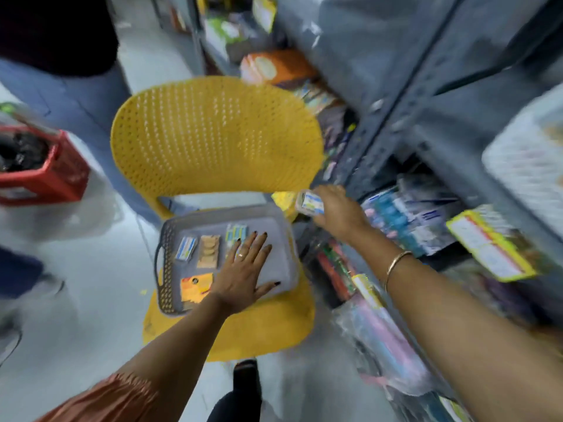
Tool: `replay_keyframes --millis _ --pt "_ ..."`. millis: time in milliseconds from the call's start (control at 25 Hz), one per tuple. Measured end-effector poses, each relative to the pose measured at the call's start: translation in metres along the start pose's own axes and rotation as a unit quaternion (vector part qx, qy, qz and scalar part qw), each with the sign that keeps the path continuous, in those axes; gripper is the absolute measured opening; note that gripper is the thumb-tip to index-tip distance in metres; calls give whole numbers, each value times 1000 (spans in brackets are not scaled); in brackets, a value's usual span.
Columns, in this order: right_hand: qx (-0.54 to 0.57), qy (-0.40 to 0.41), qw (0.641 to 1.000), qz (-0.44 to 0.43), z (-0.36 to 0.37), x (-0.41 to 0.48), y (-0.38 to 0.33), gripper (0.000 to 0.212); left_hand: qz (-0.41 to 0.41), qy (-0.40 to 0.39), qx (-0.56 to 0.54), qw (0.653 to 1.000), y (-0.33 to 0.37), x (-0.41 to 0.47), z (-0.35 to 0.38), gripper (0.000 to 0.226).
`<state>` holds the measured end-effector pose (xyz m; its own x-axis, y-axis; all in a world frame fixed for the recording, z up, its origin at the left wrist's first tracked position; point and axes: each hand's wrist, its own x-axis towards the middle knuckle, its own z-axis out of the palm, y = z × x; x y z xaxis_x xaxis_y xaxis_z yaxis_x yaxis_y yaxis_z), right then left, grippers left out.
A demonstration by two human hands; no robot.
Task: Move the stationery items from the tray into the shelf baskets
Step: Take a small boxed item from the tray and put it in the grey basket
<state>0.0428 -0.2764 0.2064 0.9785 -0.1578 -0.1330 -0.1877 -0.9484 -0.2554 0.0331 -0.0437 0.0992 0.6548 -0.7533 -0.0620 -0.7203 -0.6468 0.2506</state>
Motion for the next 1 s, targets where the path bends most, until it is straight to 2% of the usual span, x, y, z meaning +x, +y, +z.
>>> replay_keyframes --millis 240,480,600,800,920,1000 --pt "-56 92 994 34 -149 -145 44 48 114 42 2 993 146 9 -78 85" --pt "-70 140 980 123 -259 -317 114 48 242 132 22 961 320 -2 -134 87" --pt "-63 157 965 199 -283 -406 170 45 317 135 34 938 414 -9 -150 82" --pt "-48 156 933 321 -290 -530 253 43 445 139 44 884 546 -24 -137 80" --pt "-35 157 902 400 -286 -599 286 43 520 105 53 846 627 -48 -118 75" --pt "-41 157 883 440 -280 -635 302 42 541 82 63 835 667 -63 -103 74"
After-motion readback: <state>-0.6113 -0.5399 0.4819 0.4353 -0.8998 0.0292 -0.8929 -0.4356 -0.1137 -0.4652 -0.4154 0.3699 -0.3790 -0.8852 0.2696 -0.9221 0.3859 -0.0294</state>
